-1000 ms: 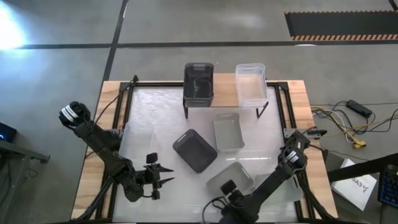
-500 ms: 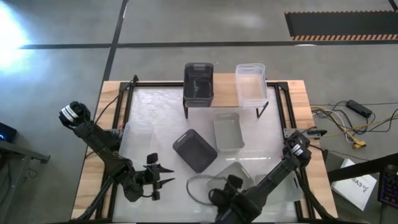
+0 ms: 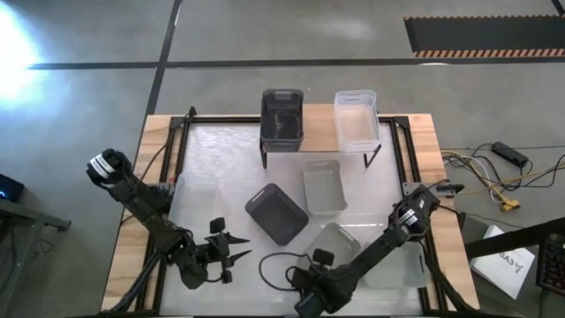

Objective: Stack baskets on shelf by color
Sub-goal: Stack the bottom left gray bin on top of the top gray bin

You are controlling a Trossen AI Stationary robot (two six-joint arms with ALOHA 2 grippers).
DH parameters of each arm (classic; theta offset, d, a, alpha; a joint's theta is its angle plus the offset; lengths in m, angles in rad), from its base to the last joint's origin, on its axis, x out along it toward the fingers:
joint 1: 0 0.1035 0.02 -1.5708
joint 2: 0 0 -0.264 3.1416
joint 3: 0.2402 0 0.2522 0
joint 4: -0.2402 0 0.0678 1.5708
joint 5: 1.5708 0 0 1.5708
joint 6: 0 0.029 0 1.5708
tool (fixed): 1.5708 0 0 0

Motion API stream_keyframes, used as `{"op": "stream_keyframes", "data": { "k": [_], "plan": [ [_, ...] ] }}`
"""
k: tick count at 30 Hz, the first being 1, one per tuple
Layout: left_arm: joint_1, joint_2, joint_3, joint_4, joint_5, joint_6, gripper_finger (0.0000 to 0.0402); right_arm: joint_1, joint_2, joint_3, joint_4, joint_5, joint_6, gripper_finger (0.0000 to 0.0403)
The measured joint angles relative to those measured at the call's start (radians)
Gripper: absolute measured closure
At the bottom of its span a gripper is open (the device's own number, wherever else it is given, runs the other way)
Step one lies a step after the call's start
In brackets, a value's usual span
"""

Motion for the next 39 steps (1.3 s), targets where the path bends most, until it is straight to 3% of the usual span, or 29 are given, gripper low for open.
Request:
{"op": "stream_keyframes", "data": {
  "k": [4, 10, 13, 16, 20, 27, 33, 39],
  "plan": [
    [0.001, 0.035, 0.000, 0.039, 0.000, 0.000, 0.0282, 0.017, -0.006, -0.001, 0.000, -0.035, -0.127, 0.0376],
    [0.002, 0.076, 0.000, 0.075, -0.001, 0.000, 0.0282, 0.093, -0.046, 0.050, -0.031, -0.224, -0.325, 0.0394],
    [0.002, 0.080, 0.000, 0.084, -0.001, 0.000, 0.0282, 0.131, -0.084, 0.090, -0.126, -0.252, -0.367, 0.0394],
    [0.004, 0.079, 0.000, 0.086, -0.001, 0.002, 0.0282, 0.157, -0.128, 0.140, -0.289, -0.175, -0.414, 0.0394],
    [0.014, 0.077, 0.000, 0.089, -0.007, 0.003, 0.0282, 0.170, -0.187, 0.174, -0.481, 0.038, -0.478, 0.0394],
    [0.024, 0.077, 0.000, 0.092, -0.008, 0.003, 0.0282, 0.072, -0.349, 0.136, -0.452, 0.241, -0.667, 0.0394],
    [0.026, 0.077, 0.000, 0.104, -0.008, 0.003, 0.0282, -0.061, -0.463, 0.004, -0.469, 0.333, -0.735, 0.0394],
    [0.026, 0.077, 0.000, 0.110, -0.008, 0.003, 0.0282, -0.157, -0.538, -0.218, -0.403, 0.322, -0.767, 0.0394]
  ]
}}
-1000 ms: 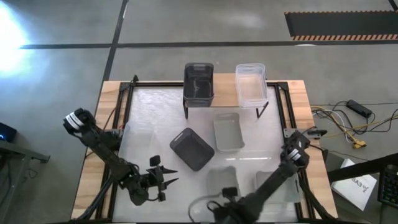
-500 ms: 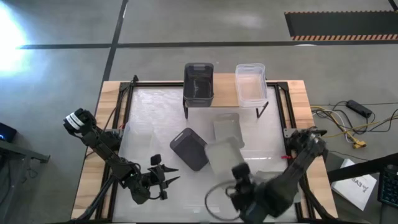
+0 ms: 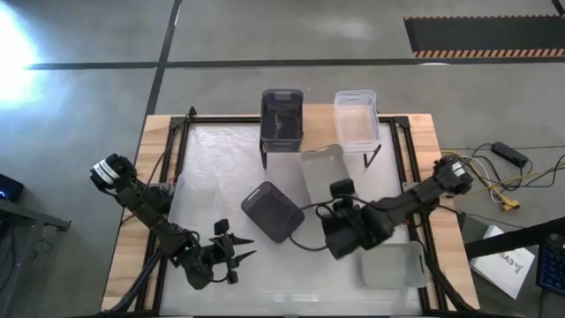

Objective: Stack baskets on shelf by color
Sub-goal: Stack the bottom left gray bin on top of the top gray bin

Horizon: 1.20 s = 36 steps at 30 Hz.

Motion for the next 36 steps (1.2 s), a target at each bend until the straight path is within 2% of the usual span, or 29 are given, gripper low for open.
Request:
{"op": "stream_keyframes", "data": {
  "k": [4, 7, 12, 16, 22, 29, 36],
  "plan": [
    [0.000, 0.000, 0.000, 0.000, 0.000, 0.000, 0.0282, -0.027, -0.051, -0.152, 0.099, -0.005, -0.002, 0.0394],
    [0.000, 0.000, 0.000, 0.000, 0.000, 0.000, 0.0282, -0.038, -0.074, -0.245, 0.185, -0.054, -0.002, 0.0394],
    [0.000, 0.000, 0.000, 0.000, 0.000, 0.000, 0.0282, -0.042, -0.086, -0.330, 0.297, -0.132, -0.003, 0.0394],
    [0.002, 0.000, 0.000, 0.000, 0.000, 0.000, 0.0282, -0.046, -0.086, -0.356, 0.358, -0.177, 0.000, 0.0394],
    [0.002, 0.000, 0.000, 0.001, 0.000, 0.000, 0.0282, -0.051, -0.086, -0.353, 0.386, -0.174, 0.006, 0.0394],
    [0.002, 0.000, 0.000, 0.001, 0.000, 0.000, 0.0282, -0.063, -0.093, -0.303, 0.387, -0.065, 0.025, 0.0394],
    [0.002, -0.001, 0.001, 0.001, 0.000, 0.000, 0.0282, -0.129, -0.087, -0.352, 0.390, -0.065, 0.072, 0.0394]
  ]
}}
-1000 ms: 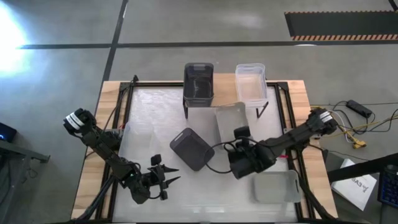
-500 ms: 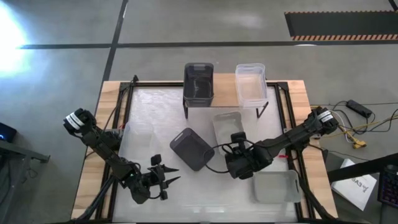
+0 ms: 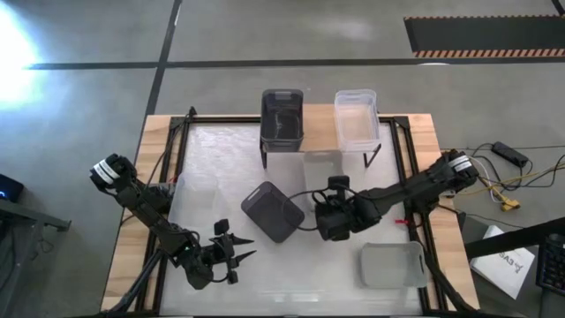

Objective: Stack baskets on shelf by color
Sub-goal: Stack the bottom left gray bin on top of the top gray bin

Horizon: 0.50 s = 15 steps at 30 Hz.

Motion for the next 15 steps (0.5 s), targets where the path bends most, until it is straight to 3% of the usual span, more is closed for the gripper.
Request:
{"op": "stream_keyframes", "data": {
  "k": [4, 9, 15],
  "plan": [
    [0.000, 0.000, 0.000, 0.000, 0.000, 0.000, 0.0282, -0.007, 0.000, -0.034, 0.001, -0.026, 0.000, 0.0394],
    [0.000, 0.000, 0.000, 0.000, 0.000, 0.000, 0.0282, -0.007, 0.000, -0.043, 0.019, -0.133, 0.002, 0.0394],
    [0.000, 0.000, 0.000, 0.006, 0.000, 0.000, 0.0282, -0.007, 0.001, -0.065, 0.086, -0.144, 0.020, 0.0394]
  ]
}}
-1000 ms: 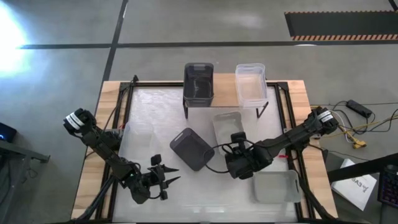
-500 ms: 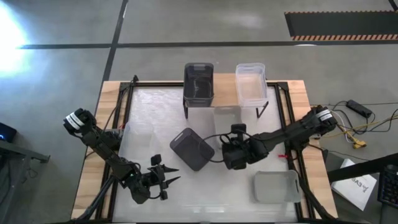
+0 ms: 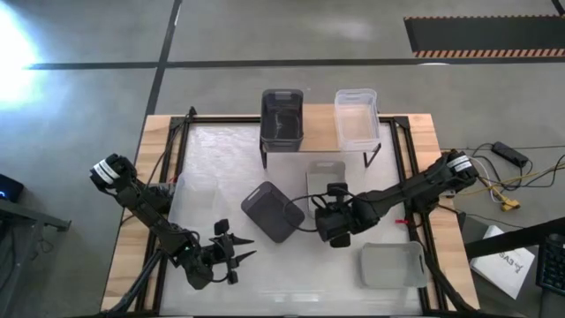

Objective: Stack baskets on shelf by color
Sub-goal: Stack the bottom left gray bin on top of the top gray bin, then stack the transparent bin on top of the transparent bins on the shelf

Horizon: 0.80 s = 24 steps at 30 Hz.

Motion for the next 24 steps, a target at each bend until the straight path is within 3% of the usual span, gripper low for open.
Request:
{"op": "stream_keyframes", "data": {
  "k": [4, 10, 14, 24],
  "plan": [
    [0.000, 0.000, 0.000, 0.000, 0.000, 0.000, 0.0282, 0.000, 0.000, -0.025, 0.063, -0.039, -0.030, 0.0373],
    [0.000, 0.000, 0.000, 0.001, 0.000, 0.000, 0.0282, 0.001, 0.001, -0.030, 0.088, -0.175, -0.051, 0.0297],
    [0.000, 0.000, 0.000, 0.001, 0.001, 0.000, 0.0282, 0.009, -0.006, 0.025, 0.080, -0.198, -0.045, 0.0264],
    [-0.001, 0.000, 0.000, 0.019, 0.018, -0.001, 0.0282, 0.079, -0.054, -0.021, 0.016, -0.095, 0.079, 0.0282]
  ]
}}
